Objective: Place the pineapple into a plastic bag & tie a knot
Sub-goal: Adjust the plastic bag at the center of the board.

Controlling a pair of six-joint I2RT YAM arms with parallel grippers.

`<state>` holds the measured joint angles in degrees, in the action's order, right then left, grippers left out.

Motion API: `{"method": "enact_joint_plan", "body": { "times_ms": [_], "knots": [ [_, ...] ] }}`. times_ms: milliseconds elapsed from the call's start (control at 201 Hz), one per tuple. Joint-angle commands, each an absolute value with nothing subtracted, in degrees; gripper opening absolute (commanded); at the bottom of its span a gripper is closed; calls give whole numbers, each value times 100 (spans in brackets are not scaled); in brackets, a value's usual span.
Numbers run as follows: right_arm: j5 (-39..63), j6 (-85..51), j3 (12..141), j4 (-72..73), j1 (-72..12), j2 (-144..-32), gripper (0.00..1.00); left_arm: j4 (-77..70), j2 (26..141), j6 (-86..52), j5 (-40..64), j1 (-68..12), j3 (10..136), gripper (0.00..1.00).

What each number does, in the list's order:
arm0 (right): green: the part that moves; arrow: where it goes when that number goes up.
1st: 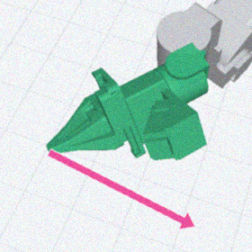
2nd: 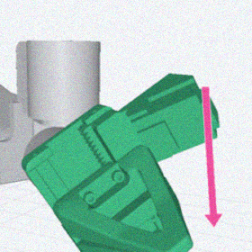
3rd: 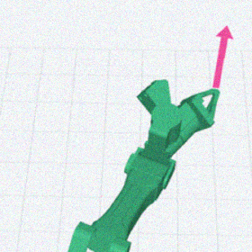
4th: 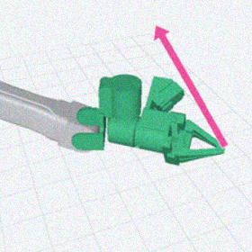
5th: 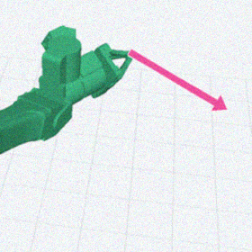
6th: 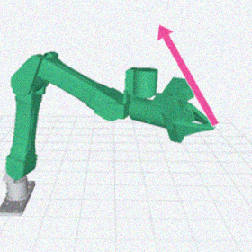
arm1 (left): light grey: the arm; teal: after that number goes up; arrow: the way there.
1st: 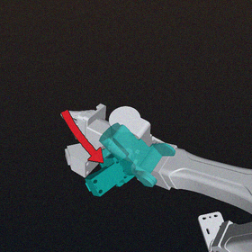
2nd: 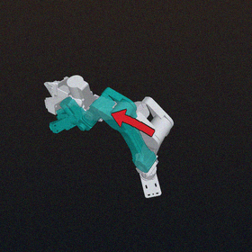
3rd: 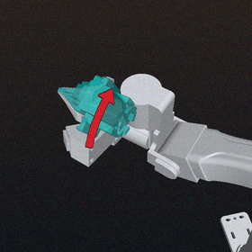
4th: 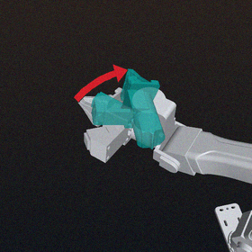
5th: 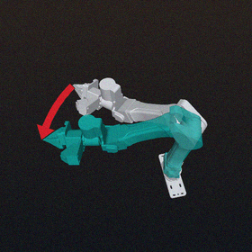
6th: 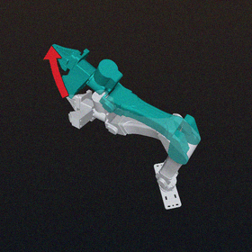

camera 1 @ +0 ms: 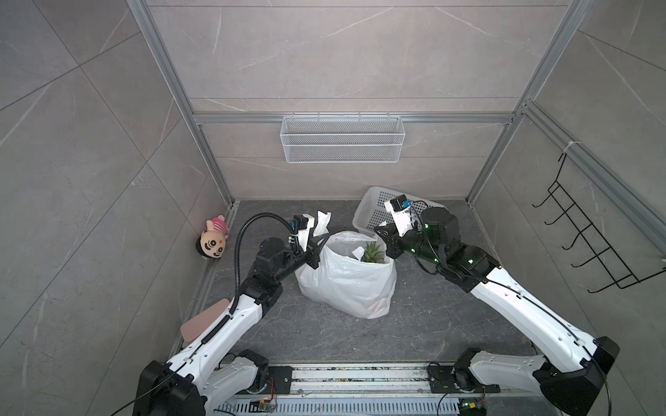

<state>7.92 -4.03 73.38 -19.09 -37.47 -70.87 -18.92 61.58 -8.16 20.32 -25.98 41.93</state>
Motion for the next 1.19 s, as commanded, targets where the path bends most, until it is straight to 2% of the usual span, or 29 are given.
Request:
{"method": "enact_joint_plan", "body": {
  "times_ms": [0,194,493,632,677,787,1001,1075,1185],
  "knots": [
    [1214,-348,7479,-1478,-3735,-7137,0,-2425,6314,-917,2323,-2566,4343,0],
    [1491,-235,7596,-1439,-3726,-7312,0,-2412,6632,-1019,2597,-2566,4501,0],
    [2433,614,8139,-2092,-3735,-7831,0,-1414,6777,-787,2759,-2566,4889,0],
    [2558,597,8500,-2395,-3735,-8050,0,-1181,6813,-624,2899,-2566,4996,0],
    [2275,428,8566,-2433,-3730,-8068,0,-1158,6833,-624,2937,-2566,5024,0],
    [1573,-65,8833,-2869,-3735,-8001,22,-1090,6830,-554,3007,-2566,5062,0],
    [633,-663,9334,-4352,-3734,-7820,38,-1090,6781,-557,3101,-2566,5097,0],
    [496,-750,9321,-4499,-3735,-7721,53,-1081,6751,-515,3166,-2566,5090,0],
    [232,-884,9477,-4444,-3735,-7770,66,-984,6719,-395,3235,-2566,5092,0]
  ]
}}
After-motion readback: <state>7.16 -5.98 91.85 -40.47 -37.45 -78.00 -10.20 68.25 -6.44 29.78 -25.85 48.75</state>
